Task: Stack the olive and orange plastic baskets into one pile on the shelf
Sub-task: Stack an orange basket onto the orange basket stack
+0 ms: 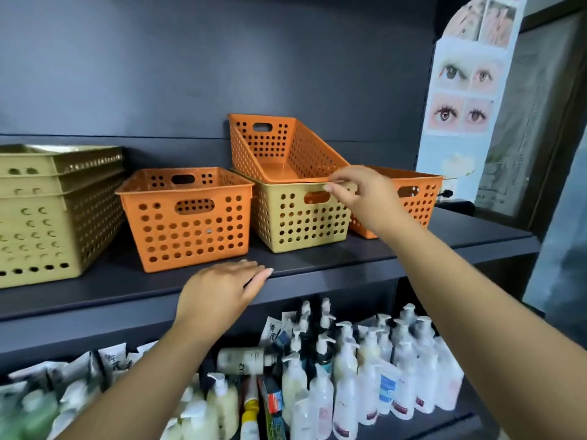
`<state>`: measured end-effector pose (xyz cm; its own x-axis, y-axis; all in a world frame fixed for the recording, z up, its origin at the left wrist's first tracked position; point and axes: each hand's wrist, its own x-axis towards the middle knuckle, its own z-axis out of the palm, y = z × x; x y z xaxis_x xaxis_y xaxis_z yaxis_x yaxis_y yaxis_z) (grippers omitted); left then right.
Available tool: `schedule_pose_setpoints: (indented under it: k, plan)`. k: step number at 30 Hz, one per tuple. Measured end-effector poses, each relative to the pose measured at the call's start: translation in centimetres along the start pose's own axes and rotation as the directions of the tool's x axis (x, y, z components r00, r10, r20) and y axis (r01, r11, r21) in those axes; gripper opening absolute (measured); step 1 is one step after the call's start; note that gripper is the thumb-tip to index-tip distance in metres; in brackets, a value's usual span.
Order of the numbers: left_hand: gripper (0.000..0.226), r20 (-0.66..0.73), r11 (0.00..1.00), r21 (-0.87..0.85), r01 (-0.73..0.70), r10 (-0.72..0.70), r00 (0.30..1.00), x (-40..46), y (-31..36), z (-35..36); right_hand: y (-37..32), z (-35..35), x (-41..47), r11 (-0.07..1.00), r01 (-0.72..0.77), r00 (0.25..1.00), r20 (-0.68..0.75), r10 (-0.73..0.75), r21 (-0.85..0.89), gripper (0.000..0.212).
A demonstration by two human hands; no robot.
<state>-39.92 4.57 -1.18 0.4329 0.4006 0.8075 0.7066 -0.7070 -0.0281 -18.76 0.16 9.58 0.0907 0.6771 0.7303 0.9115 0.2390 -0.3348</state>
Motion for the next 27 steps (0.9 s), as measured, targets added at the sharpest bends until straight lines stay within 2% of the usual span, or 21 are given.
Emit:
schedule_pose_setpoints:
  k: [2,3,6,8,14,18,21,23,25,26,27]
  plan:
    - [0.070,-0.004,1.000,0.004,-0.012,0.012,1.000,0.1,-0.2,0.2,-0.6,0.4,1.7,0.999,0.041,0.995,0.093,-0.042,0.013,0.037]
    - [0.069,0.010,1.000,-0.008,-0.008,0.008,1.000,0.1,-0.2,0.3,-0.9,0.6,2.4,0.999,0.039,0.982,0.183,-0.043,0.020,0.040]
    - [0.068,0.022,1.000,-0.014,0.000,0.000,1.000,0.0,-0.3,0.4,-1.3,0.9,4.3,1.000,0.006,0.890,0.456,-0.001,-0.009,0.042]
    - [0.069,0.037,1.000,-0.015,-0.008,0.008,0.999,0.1,-0.4,0.3,-1.4,0.9,5.1,0.999,0.019,0.867,0.498,0.001,-0.034,0.038]
    - [0.069,0.063,0.999,-0.022,-0.028,0.030,0.998,0.1,-0.6,0.7,-1.7,0.4,6.3,0.990,-0.086,0.881,0.472,0.021,0.115,0.015]
    - [0.070,0.070,0.999,-0.031,-0.027,0.029,0.997,0.1,-0.6,0.5,-2.3,0.1,6.9,0.985,-0.114,0.897,0.439,0.047,0.128,0.012]
    - [0.071,0.081,0.999,-0.047,-0.026,0.030,0.996,0.2,-0.6,0.4,-3.0,-0.7,7.1,0.989,-0.078,0.909,0.416,0.017,0.129,0.007]
    - [0.071,0.094,0.999,-0.049,-0.003,0.008,0.996,0.1,-0.6,0.4,-3.4,-1.3,7.4,0.990,-0.036,0.943,0.333,-0.011,0.134,0.008]
    - [0.063,0.109,0.988,-0.123,0.091,-0.077,0.991,0.2,-0.3,-0.2,-3.7,-1.8,7.6,0.986,-0.017,0.975,0.220,-0.020,0.165,0.016]
    - [0.052,0.131,0.954,-0.223,0.202,-0.176,0.976,0.6,-0.2,-0.6,-3.8,-2.0,7.6,0.979,-0.017,0.983,0.181,-0.020,0.201,0.016]
    - [0.039,0.170,0.878,-0.351,0.325,-0.281,0.944,1.2,-0.2,-0.9,-3.8,-2.1,7.6,0.971,-0.017,0.987,0.159,-0.022,0.240,0.015]
